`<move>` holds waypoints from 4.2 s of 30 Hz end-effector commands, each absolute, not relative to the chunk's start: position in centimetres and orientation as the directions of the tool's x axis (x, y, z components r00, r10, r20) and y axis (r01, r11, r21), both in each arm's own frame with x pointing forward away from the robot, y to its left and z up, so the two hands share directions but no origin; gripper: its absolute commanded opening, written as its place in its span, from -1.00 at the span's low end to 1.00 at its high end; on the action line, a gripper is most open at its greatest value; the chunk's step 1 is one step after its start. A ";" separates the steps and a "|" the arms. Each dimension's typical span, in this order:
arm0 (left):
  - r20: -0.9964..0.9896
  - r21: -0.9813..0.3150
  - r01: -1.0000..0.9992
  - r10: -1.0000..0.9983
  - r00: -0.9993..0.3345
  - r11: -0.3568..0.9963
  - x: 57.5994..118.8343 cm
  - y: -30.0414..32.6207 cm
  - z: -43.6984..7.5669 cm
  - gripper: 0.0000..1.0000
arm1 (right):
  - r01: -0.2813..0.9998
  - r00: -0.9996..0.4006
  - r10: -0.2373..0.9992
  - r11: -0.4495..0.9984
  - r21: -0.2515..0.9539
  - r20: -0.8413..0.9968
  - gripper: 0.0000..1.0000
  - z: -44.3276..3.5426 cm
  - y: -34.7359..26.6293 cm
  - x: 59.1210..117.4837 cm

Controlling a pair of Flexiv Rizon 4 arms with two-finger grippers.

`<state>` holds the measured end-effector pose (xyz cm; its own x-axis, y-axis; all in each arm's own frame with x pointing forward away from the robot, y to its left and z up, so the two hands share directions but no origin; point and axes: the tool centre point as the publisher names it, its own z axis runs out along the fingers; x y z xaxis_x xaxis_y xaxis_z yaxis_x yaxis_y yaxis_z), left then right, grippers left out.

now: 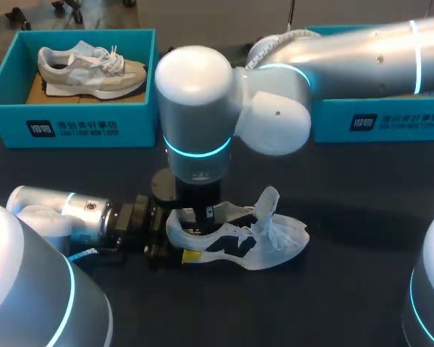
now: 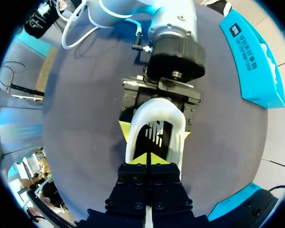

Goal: Take the shoe out of the shoebox, open the shoe tongue, remove and reinsert the insole, then place the shoe into the shoebox

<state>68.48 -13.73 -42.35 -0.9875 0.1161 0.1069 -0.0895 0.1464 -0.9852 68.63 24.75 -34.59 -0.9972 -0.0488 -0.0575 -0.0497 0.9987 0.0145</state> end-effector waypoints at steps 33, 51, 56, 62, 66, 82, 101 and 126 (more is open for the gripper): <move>0.107 -0.985 -0.090 0.114 -0.988 0.147 68.6 -13.6 -42.6 -1.00 | 0.025 -0.998 0.022 0.999 -0.046 -0.054 -1.00 -37.8 20.7 70.7; 0.107 -0.985 -0.090 0.114 -0.988 0.147 68.6 -13.6 -42.6 -1.00 | 0.032 -0.999 0.028 0.996 -0.080 -0.043 -0.60 -37.9 18.4 70.9; 0.107 -0.985 -0.090 0.114 -0.988 0.147 68.6 -13.6 -42.6 -1.00 | 0.004 -0.999 0.000 0.996 -0.087 -0.043 -0.25 -38.3 18.3 70.8; 0.107 -0.985 -0.090 0.114 -0.988 0.147 68.6 -13.6 -42.6 -1.00 | -0.026 -0.999 -0.028 0.995 -0.096 -0.020 -0.14 -39.1 18.2 70.9; 0.107 -0.985 -0.090 0.114 -0.988 0.147 68.6 -13.6 -42.6 -1.00 | -0.046 -0.999 -0.048 0.994 -0.096 -0.014 -0.09 -39.6 18.3 70.9; 0.107 -0.985 -0.090 0.114 -0.988 0.147 68.6 -13.6 -42.6 -1.00 | -0.089 -0.991 -0.078 0.991 -0.096 0.113 -0.07 -41.0 19.0 70.1; 0.107 -0.985 -0.090 0.114 -0.988 0.147 68.6 -13.6 -42.6 -1.00 | -0.064 -0.966 -0.034 0.992 -0.108 0.258 -1.00 -42.0 18.8 67.2; 0.107 -0.985 -0.090 0.114 -0.988 0.147 68.6 -13.6 -42.6 -1.00 | -0.015 -0.987 -0.043 0.983 0.183 0.152 -1.00 -37.3 16.0 66.5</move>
<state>68.40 -13.71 -42.33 -0.9874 0.1179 0.1060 -0.0884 0.1460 -0.9853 67.19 17.84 -37.81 -0.9856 -0.0419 0.1637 -0.0277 0.9957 0.0885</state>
